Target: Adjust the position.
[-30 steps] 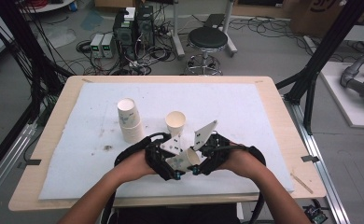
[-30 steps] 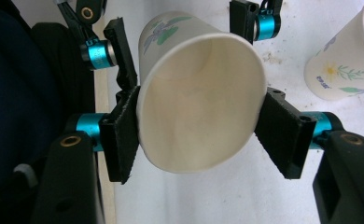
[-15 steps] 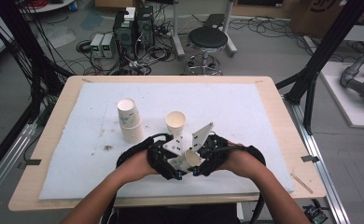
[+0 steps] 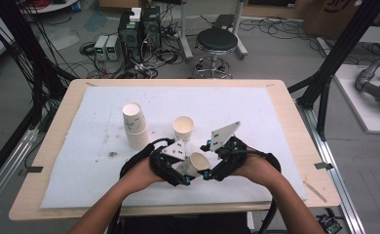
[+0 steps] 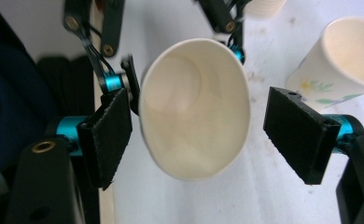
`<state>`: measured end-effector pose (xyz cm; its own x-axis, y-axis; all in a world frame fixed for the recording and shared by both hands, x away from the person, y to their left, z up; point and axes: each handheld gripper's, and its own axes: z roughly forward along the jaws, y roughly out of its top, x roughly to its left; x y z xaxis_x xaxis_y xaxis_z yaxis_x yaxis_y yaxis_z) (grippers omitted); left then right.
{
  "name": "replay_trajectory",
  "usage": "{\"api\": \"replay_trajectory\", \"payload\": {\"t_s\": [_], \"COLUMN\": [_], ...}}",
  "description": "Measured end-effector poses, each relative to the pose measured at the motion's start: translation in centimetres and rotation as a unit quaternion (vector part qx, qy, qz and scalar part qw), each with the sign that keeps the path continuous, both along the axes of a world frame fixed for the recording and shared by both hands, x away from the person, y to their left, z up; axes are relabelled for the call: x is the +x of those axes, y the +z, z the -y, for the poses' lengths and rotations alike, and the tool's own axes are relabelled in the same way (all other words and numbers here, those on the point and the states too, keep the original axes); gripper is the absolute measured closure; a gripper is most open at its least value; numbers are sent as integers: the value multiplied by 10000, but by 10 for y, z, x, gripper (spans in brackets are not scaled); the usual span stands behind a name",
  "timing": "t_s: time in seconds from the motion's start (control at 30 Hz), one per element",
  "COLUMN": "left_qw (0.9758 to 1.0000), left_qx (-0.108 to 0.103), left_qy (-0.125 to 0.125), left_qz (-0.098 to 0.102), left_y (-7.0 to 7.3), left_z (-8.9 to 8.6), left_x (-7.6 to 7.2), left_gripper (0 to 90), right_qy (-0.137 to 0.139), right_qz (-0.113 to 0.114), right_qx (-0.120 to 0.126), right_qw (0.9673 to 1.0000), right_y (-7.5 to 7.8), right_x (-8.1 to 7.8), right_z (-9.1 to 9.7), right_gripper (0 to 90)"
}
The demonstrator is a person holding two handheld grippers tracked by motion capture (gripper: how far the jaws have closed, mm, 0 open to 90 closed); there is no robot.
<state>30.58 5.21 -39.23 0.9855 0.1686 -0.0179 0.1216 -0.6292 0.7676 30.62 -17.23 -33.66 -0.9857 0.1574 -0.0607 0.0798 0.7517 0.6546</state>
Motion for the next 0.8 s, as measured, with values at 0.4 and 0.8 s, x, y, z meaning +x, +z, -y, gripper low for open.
{"api": "replay_trajectory", "payload": {"t_s": [0.4, 0.8], "left_qw": [9953, 9841], "left_qx": [-810, -1514], "left_qy": [529, 895], "left_qz": [65, 265], "left_y": [-14, -26], "left_z": [-25, -47], "left_x": [-2, -4], "left_gripper": [341, 333], "right_qy": [-865, -1782], "right_qz": [-7, 245], "right_qx": [1384, 1985], "right_qw": [9866, 9634], "right_y": [-17, -39], "right_x": [-7, -10], "right_z": [45, 86], "right_gripper": [202, 202]}}
